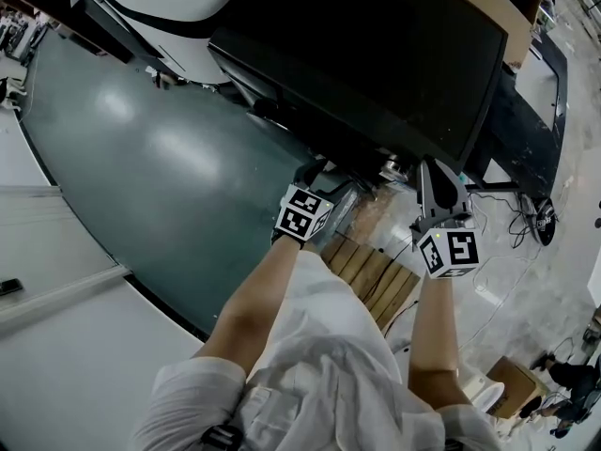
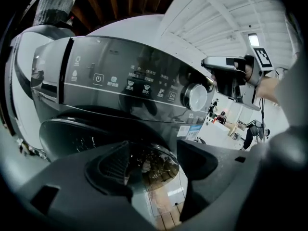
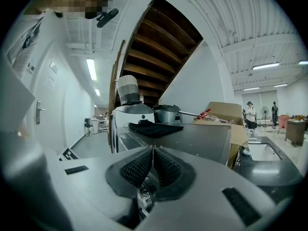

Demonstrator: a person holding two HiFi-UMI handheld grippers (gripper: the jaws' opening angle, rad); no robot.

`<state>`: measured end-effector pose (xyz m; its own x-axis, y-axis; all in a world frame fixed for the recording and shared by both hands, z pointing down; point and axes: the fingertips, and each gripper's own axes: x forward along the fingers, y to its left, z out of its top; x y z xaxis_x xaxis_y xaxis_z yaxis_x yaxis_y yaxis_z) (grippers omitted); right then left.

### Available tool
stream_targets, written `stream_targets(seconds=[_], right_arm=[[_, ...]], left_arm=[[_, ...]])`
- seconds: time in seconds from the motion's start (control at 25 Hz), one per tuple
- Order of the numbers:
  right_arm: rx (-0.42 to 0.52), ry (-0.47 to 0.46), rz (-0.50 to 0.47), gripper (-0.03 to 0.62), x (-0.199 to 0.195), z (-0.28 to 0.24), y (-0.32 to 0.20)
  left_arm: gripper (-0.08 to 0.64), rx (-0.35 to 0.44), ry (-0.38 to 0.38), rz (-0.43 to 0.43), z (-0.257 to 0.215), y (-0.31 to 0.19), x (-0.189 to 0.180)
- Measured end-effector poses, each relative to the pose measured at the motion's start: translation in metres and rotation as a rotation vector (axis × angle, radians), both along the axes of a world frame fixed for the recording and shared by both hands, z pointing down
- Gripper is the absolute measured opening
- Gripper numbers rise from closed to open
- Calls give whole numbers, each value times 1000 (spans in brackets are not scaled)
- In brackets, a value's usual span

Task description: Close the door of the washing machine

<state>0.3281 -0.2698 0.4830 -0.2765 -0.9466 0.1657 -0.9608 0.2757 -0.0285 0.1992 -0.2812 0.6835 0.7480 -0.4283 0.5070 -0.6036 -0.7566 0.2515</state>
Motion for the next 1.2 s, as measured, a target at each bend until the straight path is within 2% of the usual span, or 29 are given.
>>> stream_targets(seconds=[0.24, 0.36, 0.44, 0.8, 1.2], right_arm=[[-4, -14, -3, 31, -1, 5, 1], [-3, -17, 1, 31, 2, 3, 1], [3, -16, 6, 31, 5, 2, 1], [3, 8, 8, 31, -5, 1, 18], [-7, 25, -5, 31, -3, -2, 25]], left_arm=[[316, -35, -25, -48, 1, -3, 1], [294, -41, -28, -66, 3, -6, 0], [270, -44, -28, -72, 4, -10, 0], [255, -59, -47, -91, 7, -12, 1], [258, -75, -21, -134, 6, -12, -1]])
